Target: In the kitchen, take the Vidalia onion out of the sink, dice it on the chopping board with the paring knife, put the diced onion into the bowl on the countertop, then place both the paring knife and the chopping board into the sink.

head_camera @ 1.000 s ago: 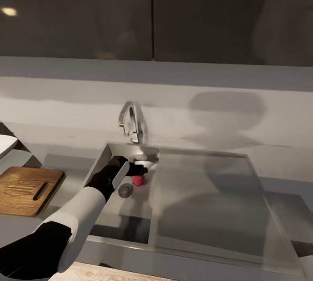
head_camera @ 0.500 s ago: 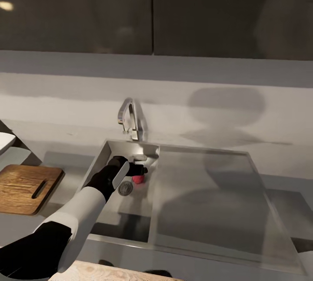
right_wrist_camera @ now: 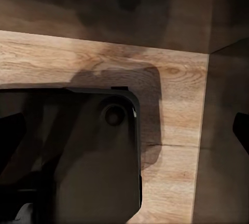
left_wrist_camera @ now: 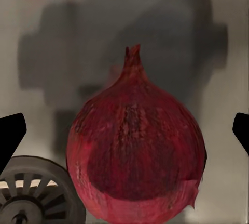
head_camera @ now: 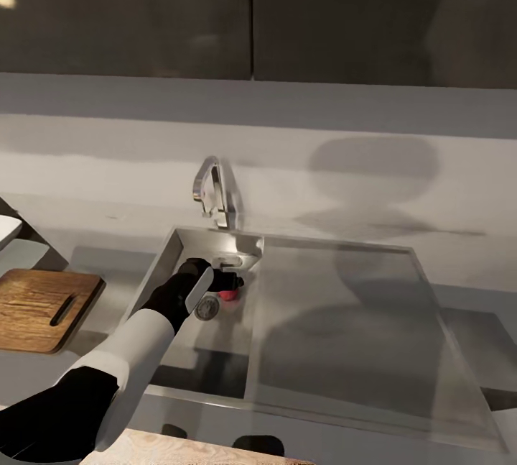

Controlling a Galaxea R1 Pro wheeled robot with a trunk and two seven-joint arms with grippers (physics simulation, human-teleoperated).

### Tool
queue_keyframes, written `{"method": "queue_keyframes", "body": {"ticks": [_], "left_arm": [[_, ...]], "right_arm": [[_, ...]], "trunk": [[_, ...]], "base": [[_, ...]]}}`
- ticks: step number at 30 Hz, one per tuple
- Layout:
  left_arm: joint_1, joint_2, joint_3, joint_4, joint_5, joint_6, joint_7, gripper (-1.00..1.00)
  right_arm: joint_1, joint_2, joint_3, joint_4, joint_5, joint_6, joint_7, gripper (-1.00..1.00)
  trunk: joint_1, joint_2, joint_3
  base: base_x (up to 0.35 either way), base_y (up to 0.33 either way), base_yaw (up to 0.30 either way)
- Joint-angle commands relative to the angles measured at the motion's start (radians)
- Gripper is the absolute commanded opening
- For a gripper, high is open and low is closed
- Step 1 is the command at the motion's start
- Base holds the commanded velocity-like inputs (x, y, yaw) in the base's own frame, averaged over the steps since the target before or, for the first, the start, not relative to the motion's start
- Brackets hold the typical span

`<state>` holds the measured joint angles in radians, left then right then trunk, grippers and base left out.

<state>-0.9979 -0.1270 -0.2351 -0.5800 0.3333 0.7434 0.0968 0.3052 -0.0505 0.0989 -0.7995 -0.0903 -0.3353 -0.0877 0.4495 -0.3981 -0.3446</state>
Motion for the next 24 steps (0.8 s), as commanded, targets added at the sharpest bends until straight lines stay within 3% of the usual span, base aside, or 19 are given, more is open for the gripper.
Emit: {"method": "queue_keyframes", "body": {"ticks": [1,23,24], "left_arm": [[-0.001,0.0,-0.004,-0.002,0.011,0.004,0.01,1.0],[0.001,0.0,-0.016,-0.004,0.01,0.004,0.012,1.0],[0.001,0.0,-0.017,-0.006,0.01,0.003,0.012,-1.0]], "right_arm": [[0.0,-0.002,0.007,-0.001,-0.009,-0.002,-0.007,1.0],[0.0,-0.002,0.007,-0.001,-0.009,-0.002,-0.007,1.0],[0.0,-0.002,0.007,-0.001,-0.009,-0.002,-0.007,1.0]], "trunk": [[0.001,-0.002,-0.003],[0.001,-0.002,-0.039],[0.001,-0.002,-0.04]], "base": [[0.0,0.0,0.0],[0.0,0.0,0.0],[0.0,0.0,0.0]]}}
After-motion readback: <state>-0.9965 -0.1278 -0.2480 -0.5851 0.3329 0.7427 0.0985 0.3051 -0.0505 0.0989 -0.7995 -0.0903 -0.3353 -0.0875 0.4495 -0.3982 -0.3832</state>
